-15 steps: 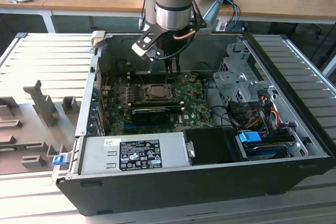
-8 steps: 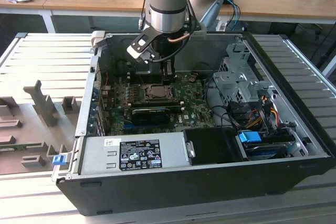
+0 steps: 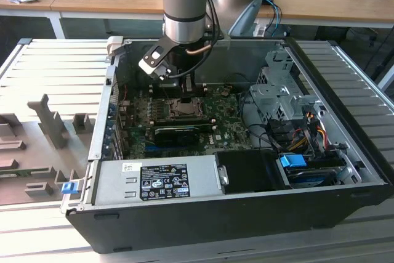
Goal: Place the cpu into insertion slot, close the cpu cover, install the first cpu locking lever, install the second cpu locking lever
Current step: 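Close the cpu cover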
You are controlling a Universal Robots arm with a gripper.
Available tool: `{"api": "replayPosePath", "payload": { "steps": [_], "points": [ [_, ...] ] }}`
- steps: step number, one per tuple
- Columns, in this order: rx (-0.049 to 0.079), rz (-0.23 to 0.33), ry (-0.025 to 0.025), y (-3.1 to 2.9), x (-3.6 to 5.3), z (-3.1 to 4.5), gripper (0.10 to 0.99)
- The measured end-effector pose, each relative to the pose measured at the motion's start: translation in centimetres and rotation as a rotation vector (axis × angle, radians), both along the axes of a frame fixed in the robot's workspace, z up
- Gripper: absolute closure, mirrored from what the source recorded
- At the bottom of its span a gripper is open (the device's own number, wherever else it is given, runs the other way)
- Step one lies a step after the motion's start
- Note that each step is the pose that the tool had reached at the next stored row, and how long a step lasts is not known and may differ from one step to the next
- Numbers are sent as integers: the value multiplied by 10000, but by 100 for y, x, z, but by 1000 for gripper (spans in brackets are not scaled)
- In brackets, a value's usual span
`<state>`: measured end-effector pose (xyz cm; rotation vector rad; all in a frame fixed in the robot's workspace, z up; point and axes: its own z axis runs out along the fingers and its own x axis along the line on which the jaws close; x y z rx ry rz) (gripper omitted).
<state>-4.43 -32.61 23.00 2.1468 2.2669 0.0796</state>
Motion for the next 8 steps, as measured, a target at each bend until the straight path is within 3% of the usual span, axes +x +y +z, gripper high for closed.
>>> {"api": "replayPosePath", "payload": {
  "steps": [8],
  "points": [
    [1,-1,-1,1,-62,-6,980]
  ]
}}
